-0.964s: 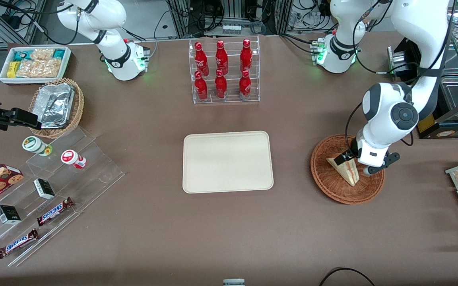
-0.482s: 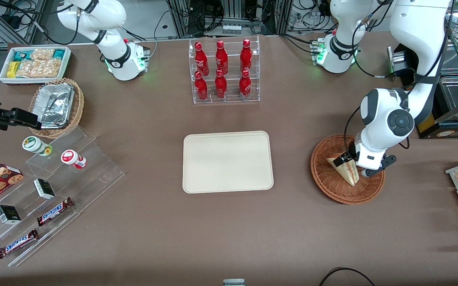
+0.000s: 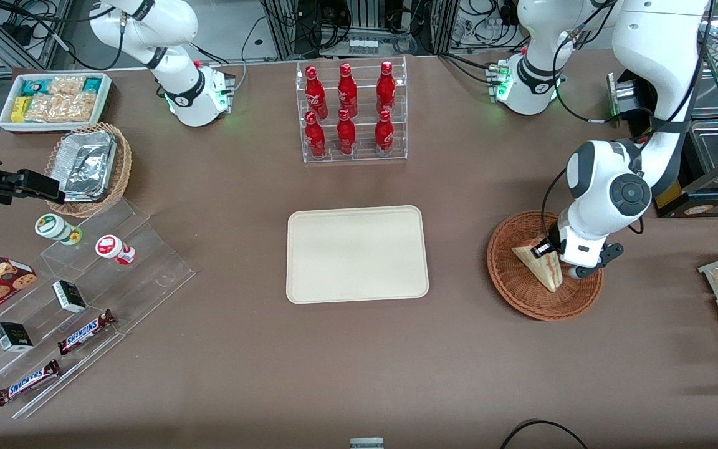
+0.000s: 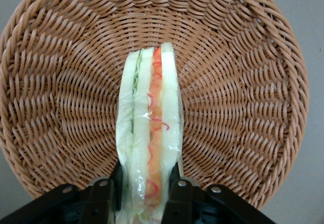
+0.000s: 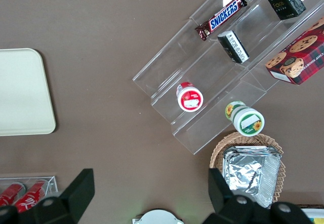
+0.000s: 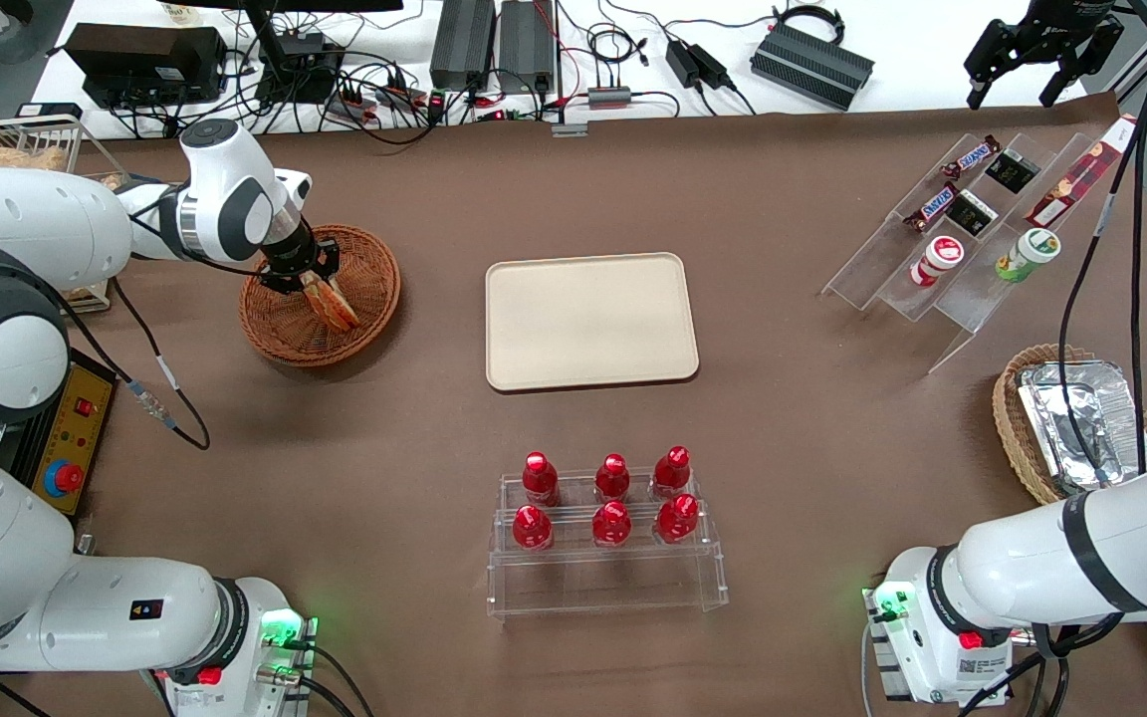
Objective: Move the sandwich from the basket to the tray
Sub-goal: 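Lift the sandwich and carry it with the left gripper over the tray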
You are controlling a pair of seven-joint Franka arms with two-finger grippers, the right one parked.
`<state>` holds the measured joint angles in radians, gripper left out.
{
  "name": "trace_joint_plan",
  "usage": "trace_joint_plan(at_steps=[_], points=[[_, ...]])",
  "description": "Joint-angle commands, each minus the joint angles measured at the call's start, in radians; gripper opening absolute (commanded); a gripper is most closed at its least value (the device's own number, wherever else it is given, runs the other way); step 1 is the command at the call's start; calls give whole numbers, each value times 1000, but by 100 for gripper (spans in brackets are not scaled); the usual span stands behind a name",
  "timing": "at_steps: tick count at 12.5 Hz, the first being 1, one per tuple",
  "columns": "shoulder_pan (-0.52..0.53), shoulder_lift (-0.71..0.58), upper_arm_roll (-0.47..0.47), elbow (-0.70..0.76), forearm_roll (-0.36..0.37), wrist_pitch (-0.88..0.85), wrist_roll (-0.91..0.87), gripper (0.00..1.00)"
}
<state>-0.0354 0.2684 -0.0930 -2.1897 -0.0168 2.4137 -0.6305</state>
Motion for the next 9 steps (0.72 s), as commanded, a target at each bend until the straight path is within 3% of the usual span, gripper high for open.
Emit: trace_joint_plan(at_steps=[1, 7, 9], points=[[0, -27, -1, 10, 9, -27, -14, 0], [-41, -35, -27, 198, 11, -321, 0, 0], [-99, -29, -27, 258, 14, -407, 6, 0]])
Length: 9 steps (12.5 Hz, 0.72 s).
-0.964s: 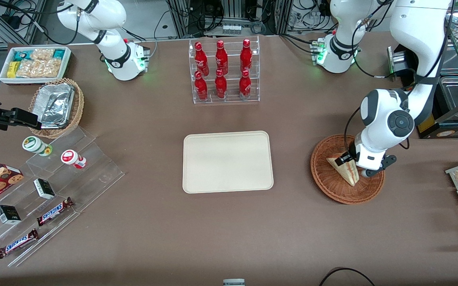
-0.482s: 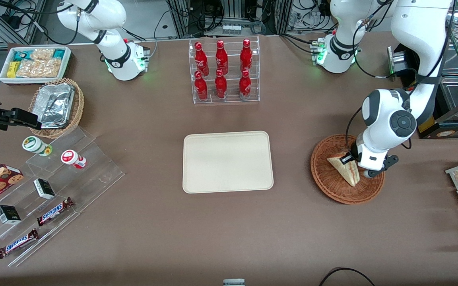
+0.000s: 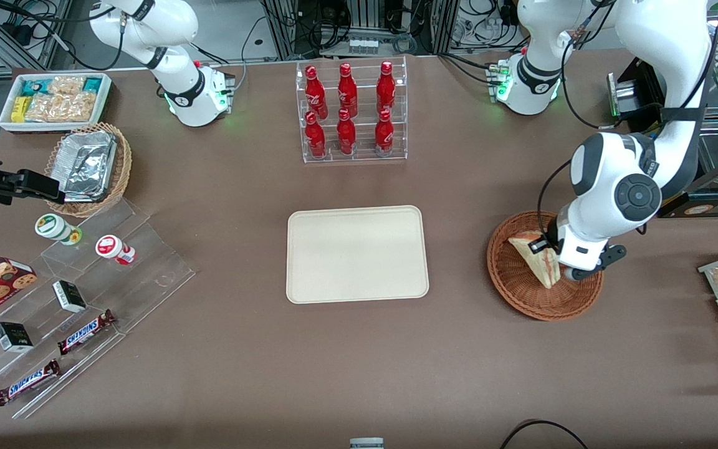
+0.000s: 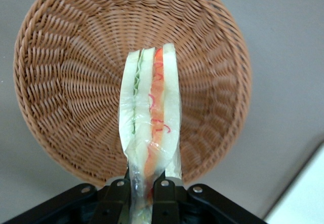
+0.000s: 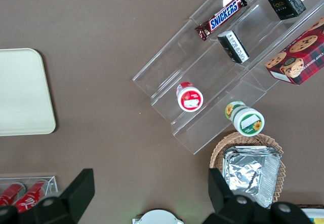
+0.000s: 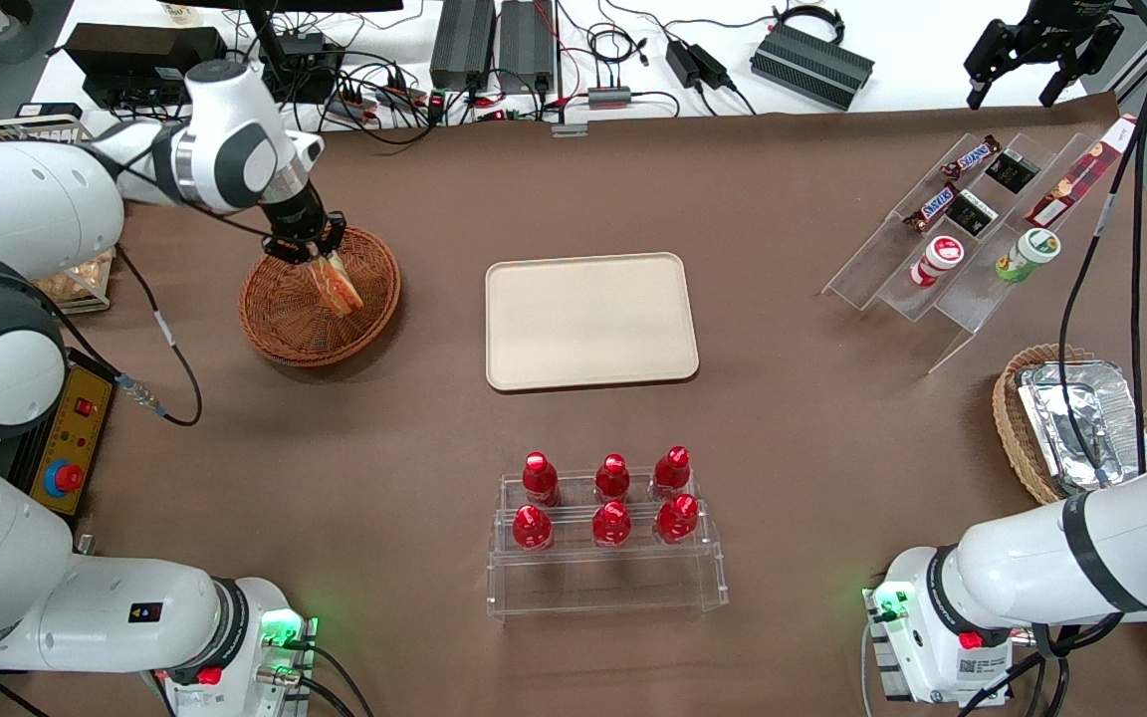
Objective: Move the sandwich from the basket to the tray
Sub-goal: 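Lift the sandwich and carry it with the left gripper over the tray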
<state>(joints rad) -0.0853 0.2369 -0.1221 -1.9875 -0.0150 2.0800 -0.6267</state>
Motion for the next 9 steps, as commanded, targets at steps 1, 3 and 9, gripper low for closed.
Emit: trace_joint_plan(at_steps=[1, 3, 9], points=[[-75, 2, 2, 64, 12, -80, 1, 0], [-141, 5, 2, 81, 12, -78, -1, 0], [-364, 137, 2, 234, 12, -80, -24, 0]])
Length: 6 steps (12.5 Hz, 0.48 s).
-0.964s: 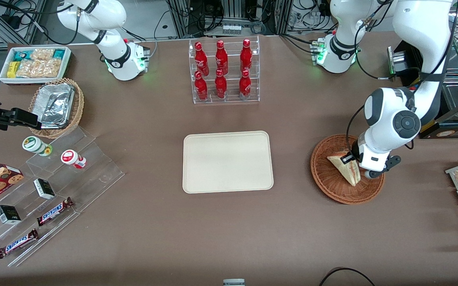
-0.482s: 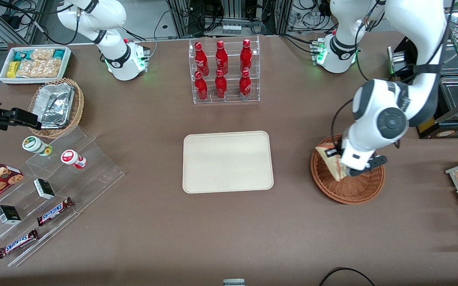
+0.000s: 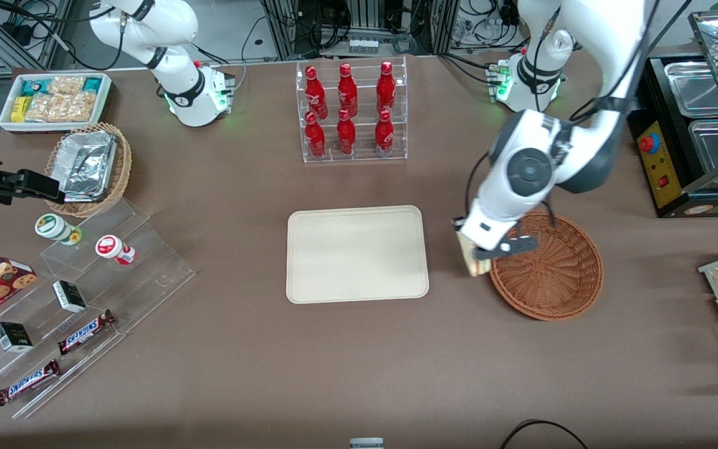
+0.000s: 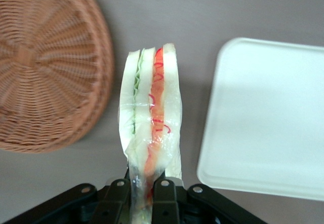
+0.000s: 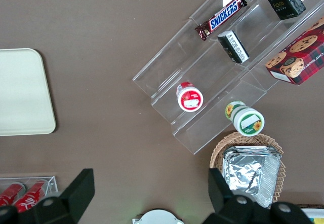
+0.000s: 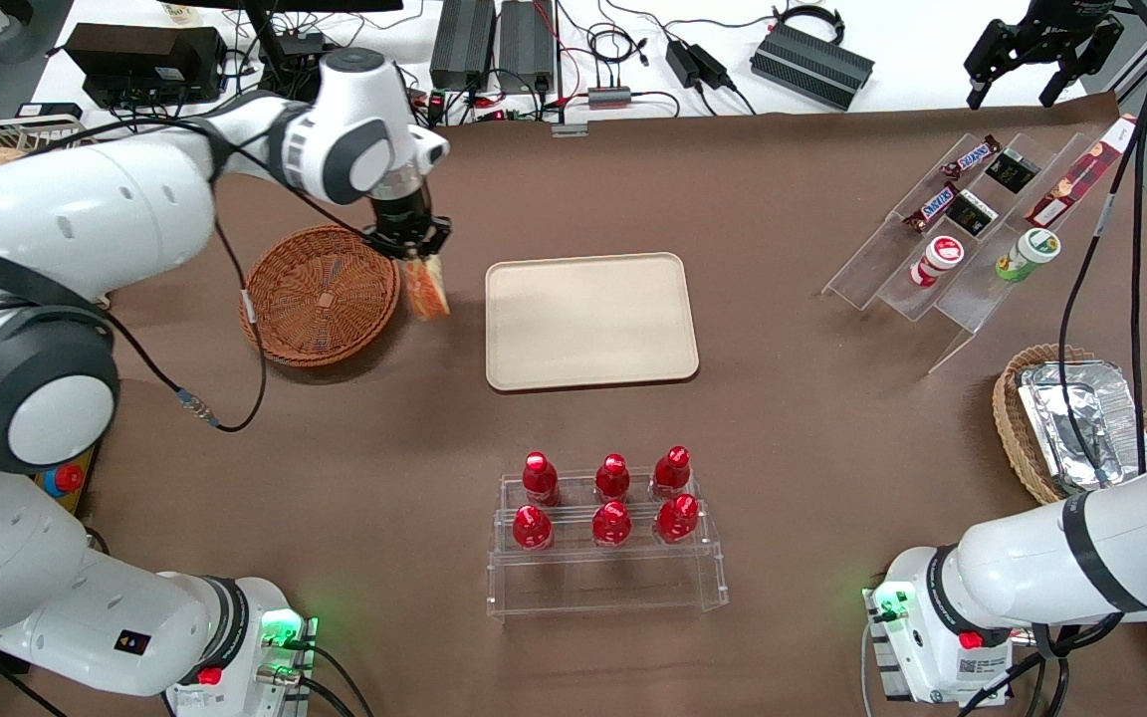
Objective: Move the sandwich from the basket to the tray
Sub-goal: 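Lift the sandwich and carry it with the left gripper over the tray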
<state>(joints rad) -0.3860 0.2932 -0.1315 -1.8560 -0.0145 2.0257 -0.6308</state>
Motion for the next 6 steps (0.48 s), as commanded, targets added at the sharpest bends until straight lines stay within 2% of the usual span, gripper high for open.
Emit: trace_joint_plan(at_steps=[1, 6], points=[[-92, 119, 12, 147, 11, -25, -55, 0], [-249, 289, 13, 351, 13, -25, -200, 0]])
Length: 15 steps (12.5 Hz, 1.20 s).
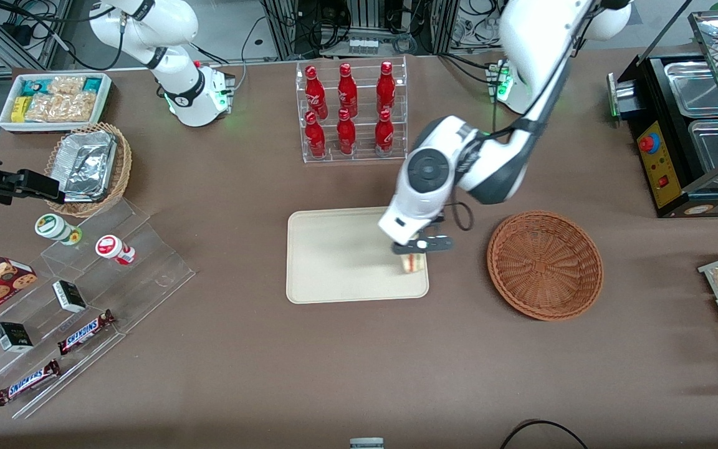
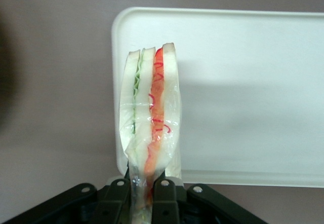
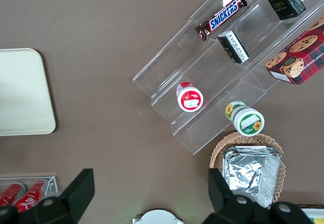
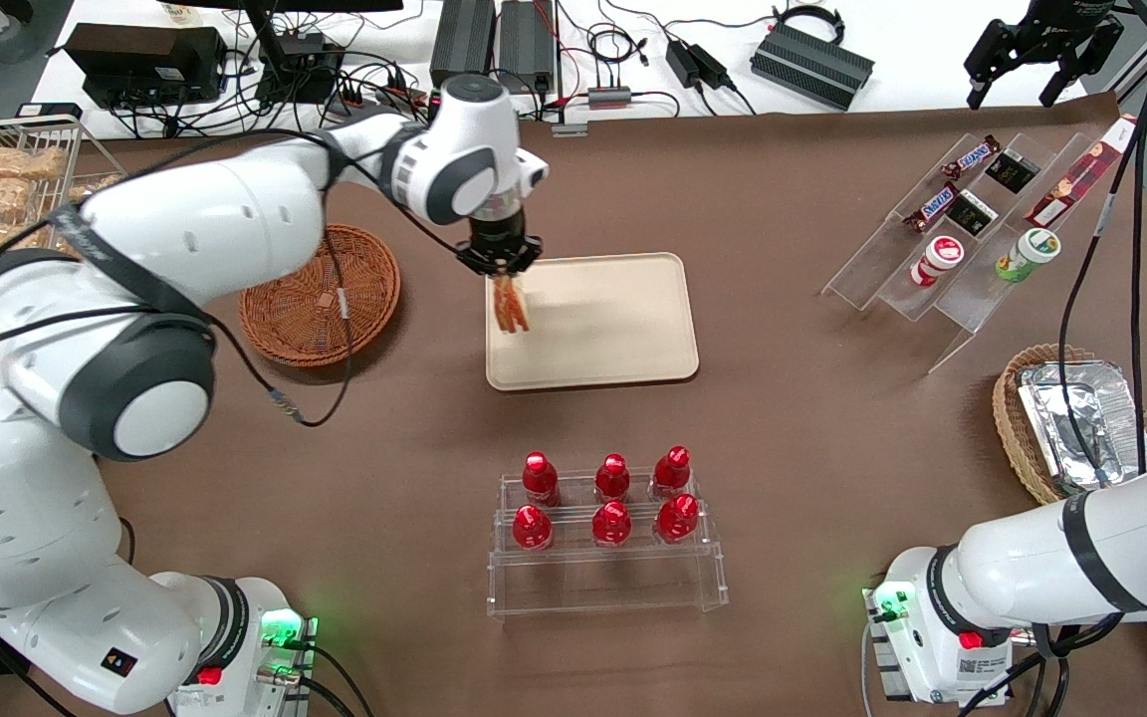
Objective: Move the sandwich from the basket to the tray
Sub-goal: 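Lift the sandwich and carry it with the left gripper over the tray, then lower the held sandwich onto the cream tray and open the left gripper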
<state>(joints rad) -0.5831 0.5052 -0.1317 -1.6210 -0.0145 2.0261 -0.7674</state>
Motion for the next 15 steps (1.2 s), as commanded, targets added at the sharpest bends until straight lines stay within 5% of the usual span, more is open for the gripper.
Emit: trace_joint_plan(at_steps=[1, 9, 15], points=[[-76, 111, 14, 163, 13, -27, -85, 0], [-149, 354, 26, 472, 11, -96, -147, 0], [-150, 380, 23, 474, 10, -98, -162, 0]])
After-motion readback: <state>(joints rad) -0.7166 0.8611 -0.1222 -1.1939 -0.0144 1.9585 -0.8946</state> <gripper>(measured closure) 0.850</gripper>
